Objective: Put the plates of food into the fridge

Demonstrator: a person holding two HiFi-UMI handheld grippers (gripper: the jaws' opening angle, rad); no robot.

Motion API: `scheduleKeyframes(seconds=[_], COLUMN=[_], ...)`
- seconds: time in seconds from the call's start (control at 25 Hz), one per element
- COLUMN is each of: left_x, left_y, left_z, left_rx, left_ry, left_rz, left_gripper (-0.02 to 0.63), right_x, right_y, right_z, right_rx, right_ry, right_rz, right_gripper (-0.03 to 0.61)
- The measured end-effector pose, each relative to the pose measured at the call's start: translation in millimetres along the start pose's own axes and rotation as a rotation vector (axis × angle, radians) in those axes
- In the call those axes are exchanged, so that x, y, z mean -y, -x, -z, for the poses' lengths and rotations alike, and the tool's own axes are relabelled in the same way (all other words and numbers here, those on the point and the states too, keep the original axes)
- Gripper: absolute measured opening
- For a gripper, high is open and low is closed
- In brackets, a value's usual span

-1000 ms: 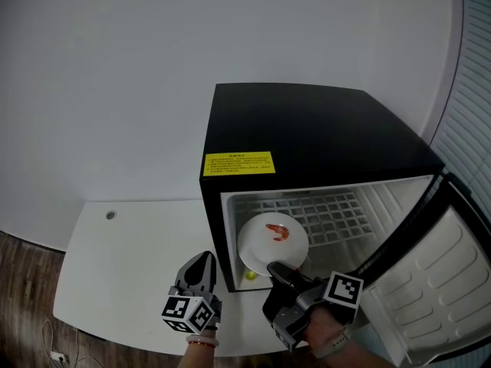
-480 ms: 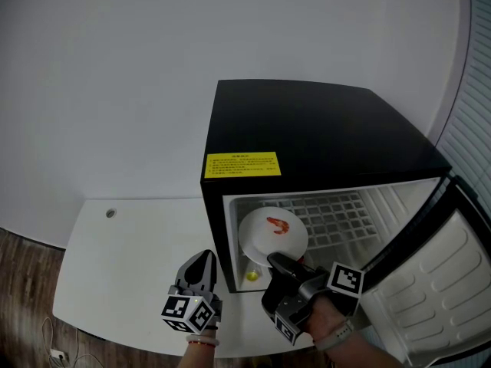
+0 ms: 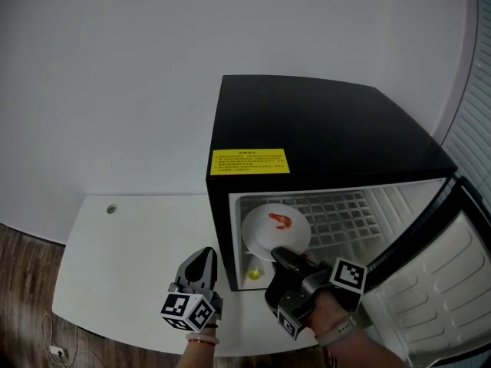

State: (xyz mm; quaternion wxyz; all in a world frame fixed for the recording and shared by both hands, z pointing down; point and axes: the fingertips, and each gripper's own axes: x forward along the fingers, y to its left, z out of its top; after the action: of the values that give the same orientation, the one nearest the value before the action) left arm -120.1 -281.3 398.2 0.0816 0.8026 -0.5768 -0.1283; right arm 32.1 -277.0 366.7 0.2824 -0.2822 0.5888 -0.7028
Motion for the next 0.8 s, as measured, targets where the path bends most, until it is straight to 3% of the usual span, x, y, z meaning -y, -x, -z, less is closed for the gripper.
scheduleKeyframes(seconds=[0.36, 0.8], left_x=[-3, -1], left_y=[0, -1], left_z=[0, 2], left_rx=[-0.002, -0.005], left_ry=[0.005, 0.011], left_rz=[0.002, 0.013], left_gripper=[0.006, 0.006], right_x=[-1, -10], right_y=[-2, -1], right_z=[-1, 2], right_rx=[0.004, 0.002], right_ry=[0.055, 0.095], right_rz=[-0.004, -0.032], right_gripper=[0.025, 0.106])
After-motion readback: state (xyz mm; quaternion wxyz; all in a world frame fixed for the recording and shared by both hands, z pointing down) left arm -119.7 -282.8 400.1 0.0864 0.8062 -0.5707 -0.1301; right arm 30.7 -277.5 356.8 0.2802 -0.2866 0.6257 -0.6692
